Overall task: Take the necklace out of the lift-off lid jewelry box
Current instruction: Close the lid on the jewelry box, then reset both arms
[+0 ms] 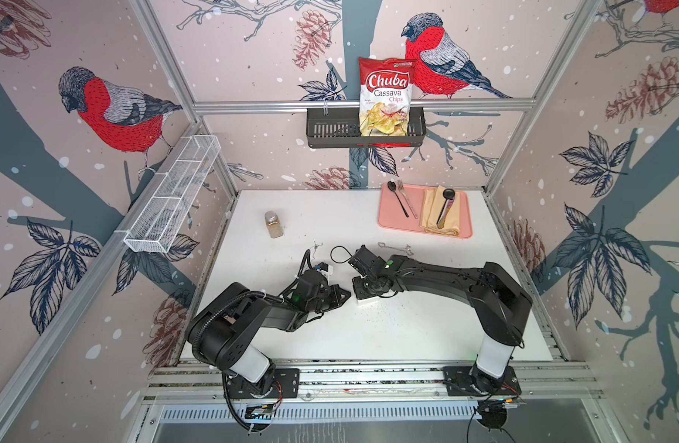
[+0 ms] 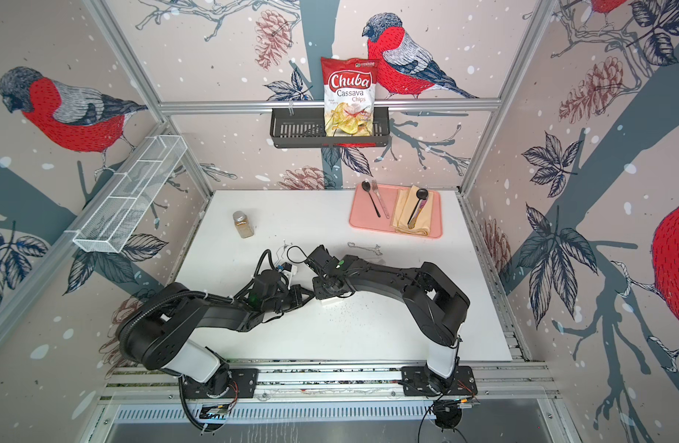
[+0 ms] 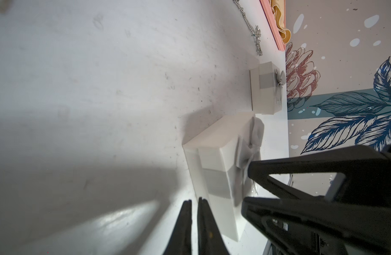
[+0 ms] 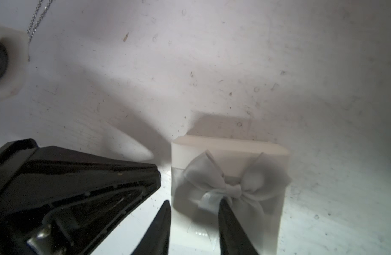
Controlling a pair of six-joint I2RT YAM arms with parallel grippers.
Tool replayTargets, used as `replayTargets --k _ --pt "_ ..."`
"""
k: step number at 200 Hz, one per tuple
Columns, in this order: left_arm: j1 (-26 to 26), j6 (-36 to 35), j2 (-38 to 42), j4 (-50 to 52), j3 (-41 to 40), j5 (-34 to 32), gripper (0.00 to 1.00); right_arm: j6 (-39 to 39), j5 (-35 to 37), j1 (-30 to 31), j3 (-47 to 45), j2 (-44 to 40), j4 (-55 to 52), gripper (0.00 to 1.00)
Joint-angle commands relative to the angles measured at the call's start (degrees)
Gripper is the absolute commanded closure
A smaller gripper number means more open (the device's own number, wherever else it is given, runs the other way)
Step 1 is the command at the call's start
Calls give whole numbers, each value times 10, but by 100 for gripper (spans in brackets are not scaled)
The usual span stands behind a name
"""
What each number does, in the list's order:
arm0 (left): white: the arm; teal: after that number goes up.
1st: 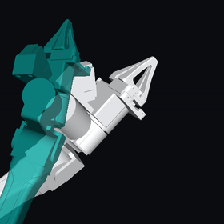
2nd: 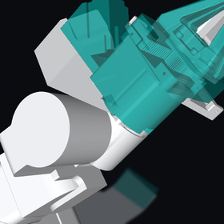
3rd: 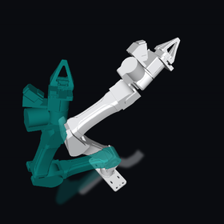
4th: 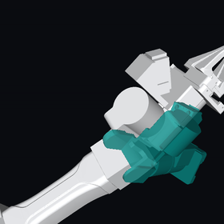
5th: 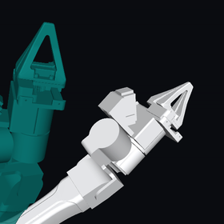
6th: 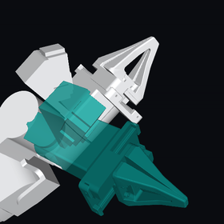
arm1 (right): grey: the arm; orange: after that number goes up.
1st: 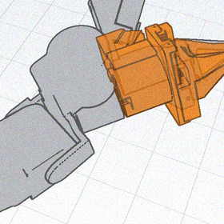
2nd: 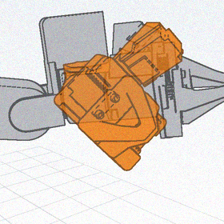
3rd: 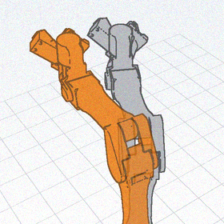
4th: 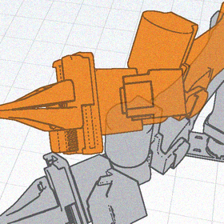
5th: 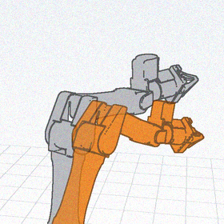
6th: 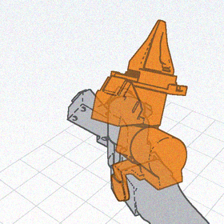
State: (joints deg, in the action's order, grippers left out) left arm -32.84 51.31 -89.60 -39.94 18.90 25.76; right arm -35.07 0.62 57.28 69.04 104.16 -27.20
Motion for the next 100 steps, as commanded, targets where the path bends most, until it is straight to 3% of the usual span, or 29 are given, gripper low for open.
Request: replayTargets --k 1,54,82,100 --pt "-1 11 -7 -31 5 8 88 -11 -9 0 -13 9 -2 65" --pt "1 -19 23 30 24 -7 88 -11 12 1 -9 6 -10 65" --pt "17 -80 77 149 67 -32 87 -3 69 1 33 -50 -36 62" --pt "34 -150 123 260 122 -67 80 12 126 0 51 -105 -43 58"
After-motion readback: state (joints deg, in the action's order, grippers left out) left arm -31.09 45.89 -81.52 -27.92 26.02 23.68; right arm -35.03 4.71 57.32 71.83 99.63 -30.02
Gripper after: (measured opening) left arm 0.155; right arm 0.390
